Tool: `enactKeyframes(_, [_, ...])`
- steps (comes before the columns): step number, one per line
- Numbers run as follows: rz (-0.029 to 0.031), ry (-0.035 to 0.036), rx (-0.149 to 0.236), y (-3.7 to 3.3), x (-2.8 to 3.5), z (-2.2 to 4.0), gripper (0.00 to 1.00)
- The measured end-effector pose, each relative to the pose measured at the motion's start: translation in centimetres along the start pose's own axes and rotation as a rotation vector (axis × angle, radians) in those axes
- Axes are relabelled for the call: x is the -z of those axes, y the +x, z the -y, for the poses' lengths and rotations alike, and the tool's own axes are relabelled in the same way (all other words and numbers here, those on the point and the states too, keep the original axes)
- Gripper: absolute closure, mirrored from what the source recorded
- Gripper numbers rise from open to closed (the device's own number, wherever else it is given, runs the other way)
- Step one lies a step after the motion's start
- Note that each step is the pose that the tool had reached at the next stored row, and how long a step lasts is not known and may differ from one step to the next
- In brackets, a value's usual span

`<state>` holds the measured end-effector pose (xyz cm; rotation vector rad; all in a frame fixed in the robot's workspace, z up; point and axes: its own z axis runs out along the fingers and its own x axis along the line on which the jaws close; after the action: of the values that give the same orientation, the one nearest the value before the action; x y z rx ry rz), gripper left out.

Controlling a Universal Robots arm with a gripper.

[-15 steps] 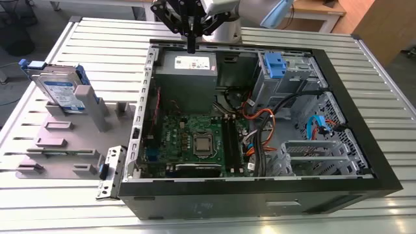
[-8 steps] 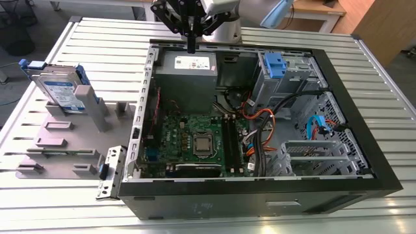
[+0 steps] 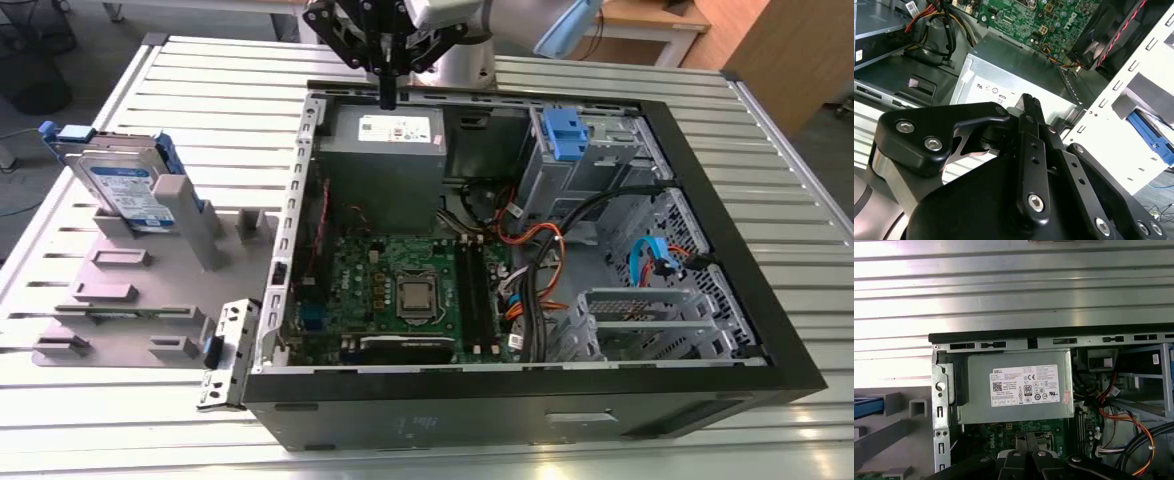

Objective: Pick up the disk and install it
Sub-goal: 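Reach for the disk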

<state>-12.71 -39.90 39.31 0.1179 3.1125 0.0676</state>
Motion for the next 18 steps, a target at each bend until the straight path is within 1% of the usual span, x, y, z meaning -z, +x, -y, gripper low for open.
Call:
enactKeyframes(6, [0.0002, -0.0001, 0.000, 1.15, 0.02, 0.09, 0.89])
enactKeyframes(9, [0.0002, 0.0000, 0.000, 1.55, 0.03, 0.12, 0.89])
enactKeyframes(11, [0.0002, -0.0001, 0.000, 1.68, 0.03, 0.12, 0.89])
enactKeyframes(18, [0.0002, 0.0000, 0.000, 1.74, 0.03, 0.13, 0.89])
